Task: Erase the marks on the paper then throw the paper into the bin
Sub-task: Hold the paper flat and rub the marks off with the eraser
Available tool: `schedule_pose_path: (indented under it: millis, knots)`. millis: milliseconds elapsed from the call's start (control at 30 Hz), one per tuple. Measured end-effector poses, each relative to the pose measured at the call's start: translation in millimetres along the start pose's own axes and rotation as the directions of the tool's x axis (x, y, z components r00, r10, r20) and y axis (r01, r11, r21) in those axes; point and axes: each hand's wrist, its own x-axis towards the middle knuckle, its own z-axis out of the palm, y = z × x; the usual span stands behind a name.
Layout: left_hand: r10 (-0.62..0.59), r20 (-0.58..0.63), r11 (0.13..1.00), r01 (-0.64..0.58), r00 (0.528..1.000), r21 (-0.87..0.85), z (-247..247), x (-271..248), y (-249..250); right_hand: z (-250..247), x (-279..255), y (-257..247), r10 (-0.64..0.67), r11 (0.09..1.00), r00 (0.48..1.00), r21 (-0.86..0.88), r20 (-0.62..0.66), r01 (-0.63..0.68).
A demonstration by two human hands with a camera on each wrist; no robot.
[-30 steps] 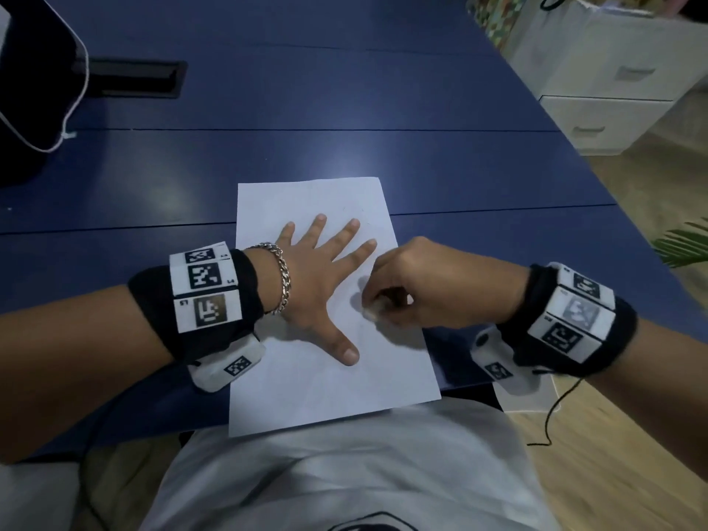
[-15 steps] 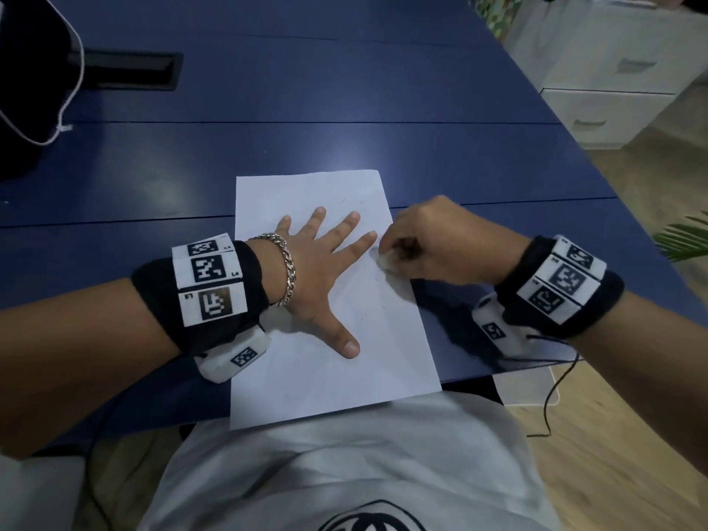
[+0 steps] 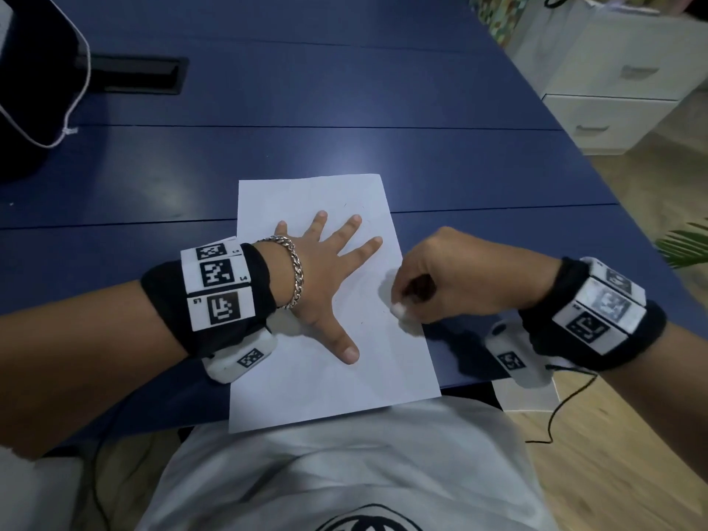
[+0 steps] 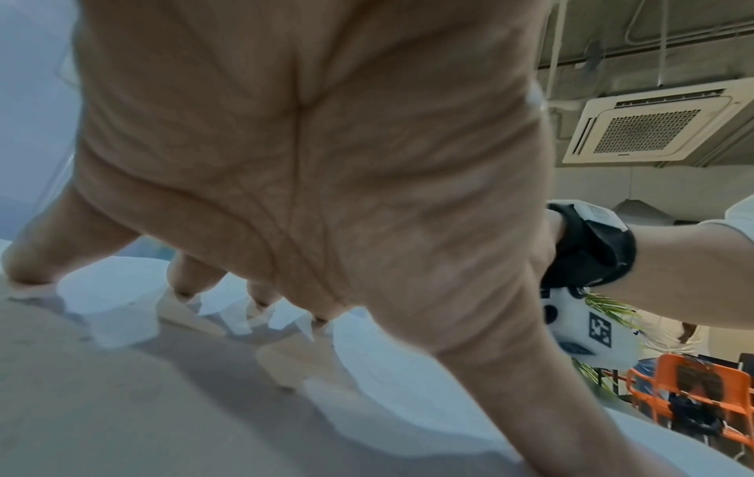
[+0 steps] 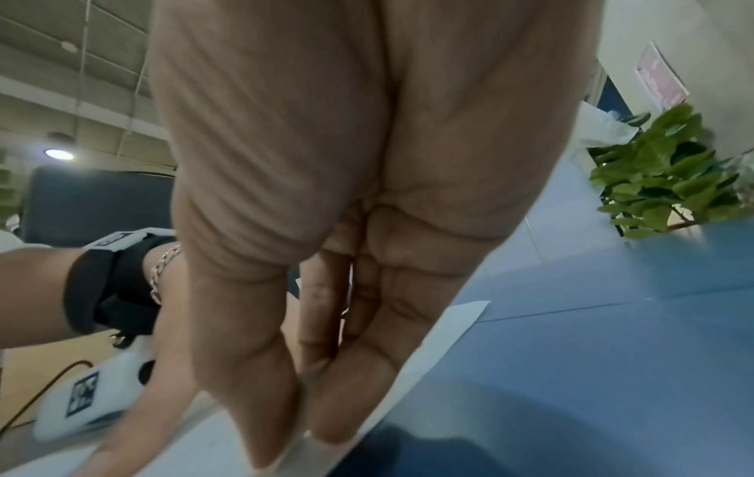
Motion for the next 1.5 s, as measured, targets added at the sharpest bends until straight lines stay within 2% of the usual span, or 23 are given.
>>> schedule_pose_path:
  millis: [167, 233, 333, 367, 433, 500, 567, 667, 833, 933, 1033, 1100, 1233, 1500]
  knots:
    - [0.001, 0.003, 1.0, -0.001, 1.0, 0.003, -1.1, -0.9, 0.3, -7.9, 18.3, 9.4, 0.053, 0.997, 0.978, -0.039, -0.201, -0.062]
    - [0.0, 0.007, 1.0, 0.0, 1.0, -0.002, -1.6, -1.7, 0.2, -2.0, 10.6, 2.8, 0.038, 0.997, 0.983, -0.064, -0.181, -0.05]
    - [0.003, 0.013, 1.0, -0.003, 1.0, -0.007, -1.8, -1.3, -0.9, 8.9, -14.1, -11.3, 0.009, 1.0, 1.0, 0.002, -0.002, -0.009]
    - [0.008, 0.014, 1.0, -0.008, 1.0, -0.009, -1.7, -0.6, -1.2, 11.2, -21.9, -12.1, 0.014, 0.999, 1.0, 0.034, 0.008, -0.014]
    - [0.024, 0.003, 1.0, -0.024, 1.0, -0.015, -0.6, 0.0, -2.4, 12.8, -36.5, -7.4, 0.045, 0.996, 0.993, 0.082, -0.112, -0.036]
    - [0.054, -0.026, 0.998, -0.055, 0.998, -0.042, 0.6, -2.3, -5.6, 11.9, -52.6, -2.1, 0.123, 0.983, 0.948, 0.168, -0.292, -0.076]
    - [0.101, -0.071, 0.989, -0.108, 0.992, -0.104, 0.3, -8.0, -13.9, 12.3, -71.0, -0.8, 0.239, 0.939, 0.881, 0.33, -0.409, -0.102]
    - [0.124, -0.191, 0.976, -0.155, 0.974, -0.155, -8.5, -23.0, -37.4, 20.8, -92.1, -1.4, 0.371, 0.858, 0.816, 0.5, -0.444, -0.118]
    - [0.076, -0.292, 0.953, -0.155, 0.954, -0.259, -13.3, -52.5, -93.0, 43.1, -97.4, -7.8, 0.424, 0.822, 0.788, 0.556, -0.447, -0.128]
    - [0.099, -0.2, 0.964, -0.144, 0.975, -0.223, -0.7, -69.9, -105.0, 50.7, -93.4, -17.5, 0.385, 0.844, 0.803, 0.525, -0.456, -0.107]
    - [0.112, -0.046, 0.972, -0.119, 0.993, -0.204, 19.4, -82.9, -97.2, 58.1, -86.3, -29.0, 0.324, 0.876, 0.839, 0.474, -0.437, -0.091]
    - [0.102, -0.002, 0.978, -0.1, 0.995, -0.185, 34.8, -84.9, -87.8, 66.3, -80.0, -36.3, 0.268, 0.904, 0.875, 0.42, -0.403, -0.084]
    - [0.024, -0.035, 0.992, -0.028, 0.999, -0.124, 52.0, -82.0, -70.1, 79.4, -66.4, -43.8, 0.167, 0.953, 0.94, 0.291, -0.297, -0.077]
    - [-0.01, -0.129, 0.991, -0.007, 0.992, -0.133, 58.8, -83.9, -59.4, 67.8, -62.7, -19.3, 0.23, 0.965, 0.931, 0.188, -0.285, -0.181]
